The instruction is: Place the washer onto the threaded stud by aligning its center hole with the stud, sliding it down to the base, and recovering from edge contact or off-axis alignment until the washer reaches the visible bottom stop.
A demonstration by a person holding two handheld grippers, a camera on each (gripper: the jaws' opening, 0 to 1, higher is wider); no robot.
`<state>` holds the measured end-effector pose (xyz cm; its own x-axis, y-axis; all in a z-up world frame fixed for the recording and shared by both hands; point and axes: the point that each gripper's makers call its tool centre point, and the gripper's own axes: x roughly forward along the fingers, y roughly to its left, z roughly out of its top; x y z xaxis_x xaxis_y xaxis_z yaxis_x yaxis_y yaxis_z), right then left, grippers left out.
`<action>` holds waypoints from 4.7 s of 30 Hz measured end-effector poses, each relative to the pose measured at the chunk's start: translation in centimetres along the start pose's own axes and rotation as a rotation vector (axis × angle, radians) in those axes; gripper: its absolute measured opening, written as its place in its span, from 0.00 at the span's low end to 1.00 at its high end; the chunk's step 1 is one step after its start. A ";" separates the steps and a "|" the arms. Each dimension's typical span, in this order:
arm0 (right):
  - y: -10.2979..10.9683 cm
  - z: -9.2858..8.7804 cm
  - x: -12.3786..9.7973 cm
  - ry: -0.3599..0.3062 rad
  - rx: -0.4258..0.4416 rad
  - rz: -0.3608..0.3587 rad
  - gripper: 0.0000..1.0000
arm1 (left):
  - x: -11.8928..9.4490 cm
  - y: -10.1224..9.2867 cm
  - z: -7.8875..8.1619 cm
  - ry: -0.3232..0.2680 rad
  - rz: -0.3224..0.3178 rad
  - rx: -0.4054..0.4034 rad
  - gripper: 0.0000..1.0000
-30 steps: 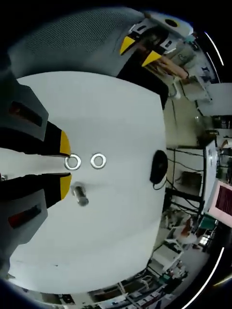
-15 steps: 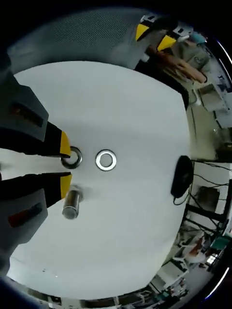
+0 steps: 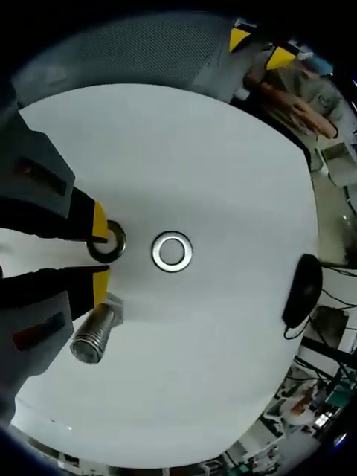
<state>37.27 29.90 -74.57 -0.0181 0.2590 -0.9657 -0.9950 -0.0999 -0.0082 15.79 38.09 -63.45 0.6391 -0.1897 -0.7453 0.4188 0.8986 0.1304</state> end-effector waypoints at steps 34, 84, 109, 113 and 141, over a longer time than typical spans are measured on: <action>-1.4 -1.4 -5.4 -0.266 0.360 -0.172 0.06 | 0.2 -0.5 0.1 0.000 -0.021 0.023 0.23; -4.3 0.2 -7.5 -0.530 1.127 -0.107 0.07 | 0.1 -0.6 0.4 -0.012 -0.024 0.019 0.23; -4.7 0.5 -8.4 -0.598 1.074 -0.112 0.07 | 0.1 -0.6 0.2 -0.005 -0.023 0.017 0.23; -5.1 2.0 -9.4 -0.681 1.001 -0.142 0.08 | 0.1 -0.6 0.2 -0.005 -0.023 0.016 0.23; 0.4 6.9 -4.5 -0.340 0.055 -0.181 0.16 | 0.1 -0.6 0.2 -0.005 -0.023 0.008 0.23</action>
<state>36.31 35.34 -68.45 0.1353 0.5721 -0.8089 -0.9887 0.0255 -0.1474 15.74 37.47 -63.52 0.6322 -0.2123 -0.7451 0.4389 0.8907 0.1186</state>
